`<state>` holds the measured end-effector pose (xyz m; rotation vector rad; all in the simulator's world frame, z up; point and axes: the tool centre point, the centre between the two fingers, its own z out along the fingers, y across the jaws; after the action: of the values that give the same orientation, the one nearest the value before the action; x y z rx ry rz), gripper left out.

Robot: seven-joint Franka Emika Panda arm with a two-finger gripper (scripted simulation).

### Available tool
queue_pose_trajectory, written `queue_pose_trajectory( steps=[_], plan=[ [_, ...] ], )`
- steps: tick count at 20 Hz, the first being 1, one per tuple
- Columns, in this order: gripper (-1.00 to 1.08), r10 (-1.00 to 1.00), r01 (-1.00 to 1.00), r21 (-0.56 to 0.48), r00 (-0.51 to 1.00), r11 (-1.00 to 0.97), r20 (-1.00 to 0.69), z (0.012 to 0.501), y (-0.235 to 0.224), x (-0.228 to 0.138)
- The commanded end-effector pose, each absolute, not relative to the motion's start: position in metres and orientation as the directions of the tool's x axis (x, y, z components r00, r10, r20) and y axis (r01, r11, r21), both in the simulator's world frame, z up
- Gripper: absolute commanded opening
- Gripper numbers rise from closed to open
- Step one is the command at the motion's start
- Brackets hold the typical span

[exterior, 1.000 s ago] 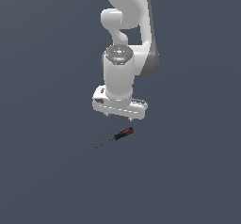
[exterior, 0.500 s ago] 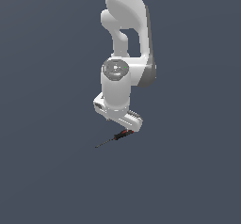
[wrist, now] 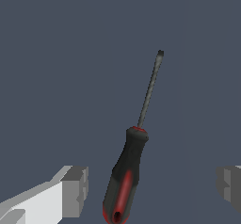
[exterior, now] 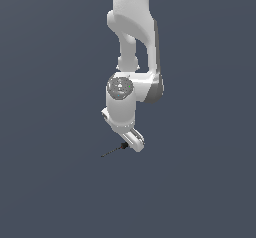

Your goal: Pick up the object and move it to a goal position.

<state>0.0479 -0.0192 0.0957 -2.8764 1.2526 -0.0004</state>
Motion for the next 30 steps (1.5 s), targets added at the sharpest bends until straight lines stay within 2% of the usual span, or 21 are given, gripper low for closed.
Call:
queue_pose_trajectory(
  steps=[1,13,22,30],
  plan=[
    [1.00,-0.778,-0.778,-0.003,0.629,-0.629,-0.002,0.088,-0.021,0.050],
    [1.00,-0.879,-0.879,0.000,0.476,-0.476,0.000,0.066,-0.026,0.055],
    [1.00,-0.883,-0.883,0.000,0.469,-0.469,0.000,0.059,-0.026,0.055],
    [1.00,-0.885,-0.885,0.000,0.466,-0.466,0.000,0.022,-0.026,0.054]
  ],
)
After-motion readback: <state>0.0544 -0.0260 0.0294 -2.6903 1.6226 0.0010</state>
